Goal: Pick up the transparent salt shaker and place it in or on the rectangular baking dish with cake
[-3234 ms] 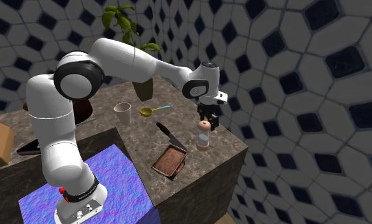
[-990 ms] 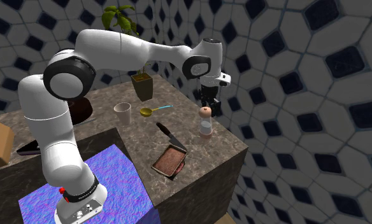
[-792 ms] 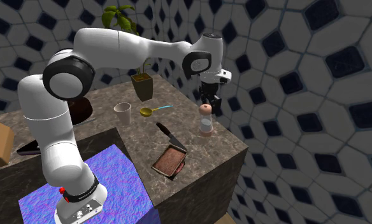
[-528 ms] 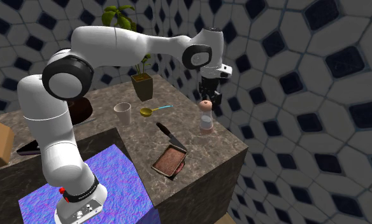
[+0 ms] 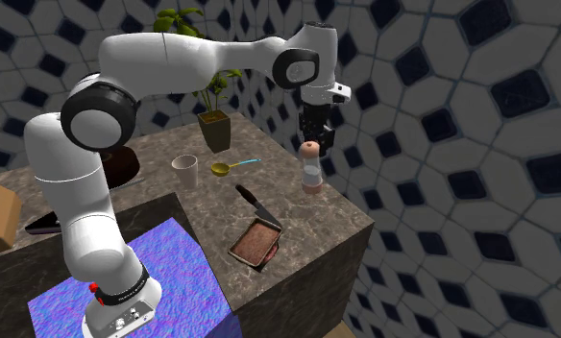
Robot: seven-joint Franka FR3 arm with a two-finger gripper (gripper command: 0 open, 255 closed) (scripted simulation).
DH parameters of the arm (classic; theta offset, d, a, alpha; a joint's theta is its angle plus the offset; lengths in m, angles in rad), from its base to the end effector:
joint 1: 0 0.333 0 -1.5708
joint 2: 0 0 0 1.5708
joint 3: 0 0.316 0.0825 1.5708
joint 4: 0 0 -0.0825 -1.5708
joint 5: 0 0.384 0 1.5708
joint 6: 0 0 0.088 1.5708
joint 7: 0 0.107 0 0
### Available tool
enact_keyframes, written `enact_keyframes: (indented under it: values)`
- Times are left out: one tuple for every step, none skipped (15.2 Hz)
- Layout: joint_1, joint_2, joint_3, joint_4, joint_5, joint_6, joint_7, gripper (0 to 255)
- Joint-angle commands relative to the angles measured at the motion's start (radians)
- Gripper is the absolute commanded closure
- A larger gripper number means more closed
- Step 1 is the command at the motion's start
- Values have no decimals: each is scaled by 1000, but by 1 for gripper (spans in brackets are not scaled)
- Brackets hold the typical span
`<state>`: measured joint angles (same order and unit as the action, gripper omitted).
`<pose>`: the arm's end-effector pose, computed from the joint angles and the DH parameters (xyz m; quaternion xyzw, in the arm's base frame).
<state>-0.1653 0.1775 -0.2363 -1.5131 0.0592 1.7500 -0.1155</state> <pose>0.5784 -0.2270 0.5666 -0.9890 0.1443 -0.0333 0.0002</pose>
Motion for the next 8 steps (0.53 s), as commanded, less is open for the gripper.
enact_keyframes:
  values:
    - [1, -64, -4, -63, -14, 0, -4, 255]
    - [3, -105, -5, -104, -24, 2, -3, 255]
    - [4, -146, -6, -143, -34, 2, -2, 255]
    - [4, -185, -6, -181, -43, 1, -1, 255]
    - [4, -224, -6, -216, -53, -2, 1, 255]
    - [3, -263, -6, -250, -62, -6, 2, 255]
    - [2, -301, -6, -281, -71, -11, 3, 255]
    - [0, -339, -5, -312, -80, -18, 4, 255]
